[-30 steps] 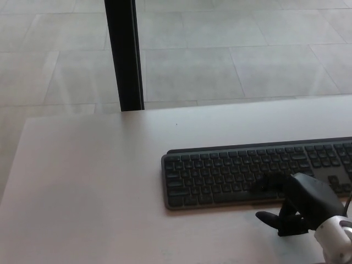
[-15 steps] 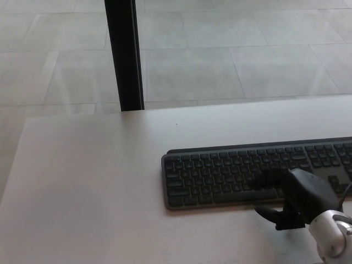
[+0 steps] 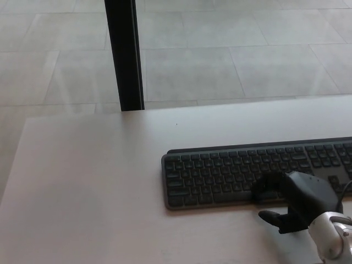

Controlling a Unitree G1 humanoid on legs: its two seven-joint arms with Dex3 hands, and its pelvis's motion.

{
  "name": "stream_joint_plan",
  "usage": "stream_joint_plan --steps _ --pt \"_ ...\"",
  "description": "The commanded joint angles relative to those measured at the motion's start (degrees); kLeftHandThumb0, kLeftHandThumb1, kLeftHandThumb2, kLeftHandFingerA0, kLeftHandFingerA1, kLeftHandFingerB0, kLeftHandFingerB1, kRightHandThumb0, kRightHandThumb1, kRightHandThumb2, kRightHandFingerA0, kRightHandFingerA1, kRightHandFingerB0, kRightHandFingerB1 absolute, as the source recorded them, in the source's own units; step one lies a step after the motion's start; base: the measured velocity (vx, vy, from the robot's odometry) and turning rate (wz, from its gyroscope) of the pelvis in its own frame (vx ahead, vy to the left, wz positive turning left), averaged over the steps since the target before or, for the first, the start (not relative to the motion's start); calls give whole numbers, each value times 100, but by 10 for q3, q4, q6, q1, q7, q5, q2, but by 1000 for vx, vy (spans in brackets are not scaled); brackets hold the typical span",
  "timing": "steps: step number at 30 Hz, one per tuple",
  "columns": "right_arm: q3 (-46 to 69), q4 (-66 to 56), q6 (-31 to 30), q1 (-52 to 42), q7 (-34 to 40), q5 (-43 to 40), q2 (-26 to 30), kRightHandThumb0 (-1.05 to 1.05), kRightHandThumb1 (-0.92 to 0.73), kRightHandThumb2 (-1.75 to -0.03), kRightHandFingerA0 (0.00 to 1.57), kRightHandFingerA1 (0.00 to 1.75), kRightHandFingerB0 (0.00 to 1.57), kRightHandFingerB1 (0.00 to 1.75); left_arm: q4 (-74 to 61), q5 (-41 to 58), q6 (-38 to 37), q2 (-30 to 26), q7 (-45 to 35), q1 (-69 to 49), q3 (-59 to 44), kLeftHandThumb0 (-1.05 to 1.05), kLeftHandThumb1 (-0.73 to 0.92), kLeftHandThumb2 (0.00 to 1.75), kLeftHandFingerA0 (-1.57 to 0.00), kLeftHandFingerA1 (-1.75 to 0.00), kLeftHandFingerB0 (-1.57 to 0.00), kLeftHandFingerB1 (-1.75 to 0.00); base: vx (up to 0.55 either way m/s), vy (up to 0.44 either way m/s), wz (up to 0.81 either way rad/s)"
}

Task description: The robot uses its right fingers to click on the space key of the black keyboard placed on the center of the white desk.

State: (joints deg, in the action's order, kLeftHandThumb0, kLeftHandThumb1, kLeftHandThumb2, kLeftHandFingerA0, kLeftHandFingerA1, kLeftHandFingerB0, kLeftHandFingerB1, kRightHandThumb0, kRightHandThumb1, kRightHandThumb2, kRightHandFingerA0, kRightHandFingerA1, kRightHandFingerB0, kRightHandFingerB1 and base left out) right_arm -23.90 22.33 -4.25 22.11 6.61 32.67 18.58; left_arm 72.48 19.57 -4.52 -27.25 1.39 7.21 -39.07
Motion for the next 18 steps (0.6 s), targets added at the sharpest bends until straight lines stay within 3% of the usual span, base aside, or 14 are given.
stream_joint_plan --steps 1,8,13,18 --pt "-10 10 19 3 11 38 18 -40 -58 -62 91 144 63 47 -1 10 -3 -13 -7 1 -1 -52 64 59 -68 -71 -60 -58 0 0 0" --pt "-27 15 18 5 11 63 22 -40 -57 -61 90 142 62 46 -2 9 -6 -13 -6 3 0 -53 63 59 -73 -80 -64 -60 0 0 0" --pt "-38 25 26 11 21 83 25 -41 -58 -63 86 150 59 49 -5 18 4 -15 -14 8 -6 -51 65 59 -64 -77 -57 -59 0 0 0" --pt "-48 44 49 14 46 100 27 -39 -58 -65 80 159 60 49 -9 5 -11 -14 -8 7 7 -54 65 60 -67 -76 -60 -59 0 0 0"
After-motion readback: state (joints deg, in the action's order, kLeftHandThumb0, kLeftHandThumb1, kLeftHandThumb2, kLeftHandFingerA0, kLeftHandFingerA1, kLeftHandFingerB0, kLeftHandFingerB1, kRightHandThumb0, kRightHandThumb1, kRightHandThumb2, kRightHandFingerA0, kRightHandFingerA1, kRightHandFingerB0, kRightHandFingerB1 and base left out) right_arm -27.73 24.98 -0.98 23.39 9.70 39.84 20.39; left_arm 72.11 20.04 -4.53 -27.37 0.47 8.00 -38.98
